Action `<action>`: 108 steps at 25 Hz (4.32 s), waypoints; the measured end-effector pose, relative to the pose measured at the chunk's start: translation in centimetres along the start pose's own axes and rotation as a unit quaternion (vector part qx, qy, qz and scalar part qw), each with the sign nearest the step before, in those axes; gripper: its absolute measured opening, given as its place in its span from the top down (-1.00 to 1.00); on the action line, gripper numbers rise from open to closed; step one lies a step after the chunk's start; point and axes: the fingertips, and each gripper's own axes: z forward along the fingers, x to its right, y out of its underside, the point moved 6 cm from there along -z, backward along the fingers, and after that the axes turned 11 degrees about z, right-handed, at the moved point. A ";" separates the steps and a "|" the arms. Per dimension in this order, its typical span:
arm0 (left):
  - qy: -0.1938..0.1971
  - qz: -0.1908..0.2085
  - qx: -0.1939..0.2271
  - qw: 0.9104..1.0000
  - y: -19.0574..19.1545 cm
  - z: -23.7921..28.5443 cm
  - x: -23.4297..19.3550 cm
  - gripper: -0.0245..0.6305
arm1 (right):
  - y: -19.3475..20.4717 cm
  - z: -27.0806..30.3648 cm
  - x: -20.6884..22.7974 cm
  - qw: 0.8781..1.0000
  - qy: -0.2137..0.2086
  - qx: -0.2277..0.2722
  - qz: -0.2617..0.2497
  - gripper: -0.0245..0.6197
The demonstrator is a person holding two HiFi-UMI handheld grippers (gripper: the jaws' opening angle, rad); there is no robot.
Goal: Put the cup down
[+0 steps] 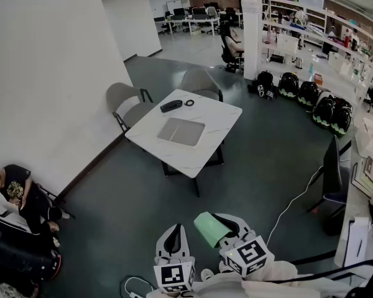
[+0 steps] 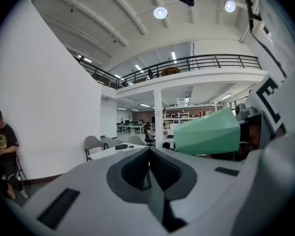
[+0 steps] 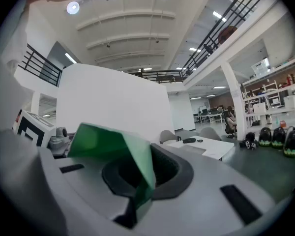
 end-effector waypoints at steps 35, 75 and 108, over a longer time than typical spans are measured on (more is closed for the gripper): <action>-0.004 -0.001 0.004 1.000 1.3 12.4 -1.5 0.90 | -1.7 8.2 10.0 1.000 0.018 -0.006 0.004 0.88; 0.161 -0.023 -0.037 0.986 4.7 43.2 -27.2 0.90 | -4.9 43.7 15.5 0.985 0.158 -0.062 0.029 0.88; 0.119 -0.009 -0.073 0.990 3.0 54.1 -26.8 0.90 | -8.7 50.6 25.7 0.990 0.117 -0.076 0.037 0.88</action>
